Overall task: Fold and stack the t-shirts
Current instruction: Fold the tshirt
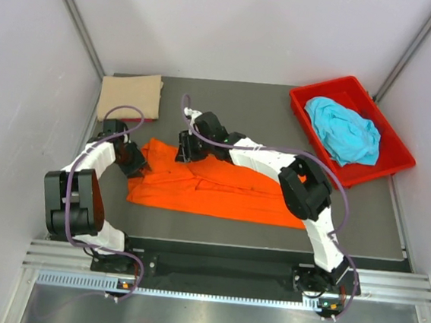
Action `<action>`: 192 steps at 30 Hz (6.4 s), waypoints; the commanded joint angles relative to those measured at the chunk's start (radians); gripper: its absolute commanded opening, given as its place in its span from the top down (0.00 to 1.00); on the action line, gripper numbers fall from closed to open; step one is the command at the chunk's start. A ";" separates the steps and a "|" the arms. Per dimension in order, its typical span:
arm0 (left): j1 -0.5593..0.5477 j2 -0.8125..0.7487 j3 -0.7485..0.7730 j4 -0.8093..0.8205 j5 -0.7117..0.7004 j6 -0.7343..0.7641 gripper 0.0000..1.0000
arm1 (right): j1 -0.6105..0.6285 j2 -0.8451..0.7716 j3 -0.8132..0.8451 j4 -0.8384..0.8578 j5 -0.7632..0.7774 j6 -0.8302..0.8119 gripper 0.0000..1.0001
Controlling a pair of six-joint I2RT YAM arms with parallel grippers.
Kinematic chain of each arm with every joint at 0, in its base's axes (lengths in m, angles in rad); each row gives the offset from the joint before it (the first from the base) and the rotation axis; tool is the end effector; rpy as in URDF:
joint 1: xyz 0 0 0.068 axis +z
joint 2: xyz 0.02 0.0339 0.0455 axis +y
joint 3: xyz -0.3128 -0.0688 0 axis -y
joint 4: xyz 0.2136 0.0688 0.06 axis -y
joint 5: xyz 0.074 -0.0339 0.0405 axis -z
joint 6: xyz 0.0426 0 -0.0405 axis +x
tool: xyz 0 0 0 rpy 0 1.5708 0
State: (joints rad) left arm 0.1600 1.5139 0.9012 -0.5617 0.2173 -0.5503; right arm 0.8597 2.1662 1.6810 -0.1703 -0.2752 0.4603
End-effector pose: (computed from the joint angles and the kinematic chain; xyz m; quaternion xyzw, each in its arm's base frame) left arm 0.2543 0.0317 0.2454 -0.3189 0.9212 -0.1423 0.1714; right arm 0.3199 0.3890 0.2558 -0.2357 0.8589 0.3655 0.2703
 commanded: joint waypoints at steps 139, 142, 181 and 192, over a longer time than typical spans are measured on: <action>-0.024 -0.003 0.027 0.023 -0.059 0.026 0.60 | 0.019 -0.235 -0.261 0.046 -0.062 -0.167 0.84; -0.023 0.015 0.013 0.028 -0.065 0.020 0.58 | 0.019 -0.246 -0.261 0.037 -0.052 -0.170 0.83; -0.191 -0.359 -0.056 -0.267 -0.251 -0.102 1.00 | -0.060 -0.370 -0.400 0.074 -0.038 -0.103 0.82; -0.290 -0.412 -0.084 -0.325 -0.305 -0.197 1.00 | -0.062 -0.388 -0.423 0.089 -0.041 -0.095 0.82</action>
State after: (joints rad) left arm -0.1051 1.1324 0.8249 -0.8421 -0.0433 -0.7010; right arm 0.8066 1.8454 1.2675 -0.1337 -0.3084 0.3607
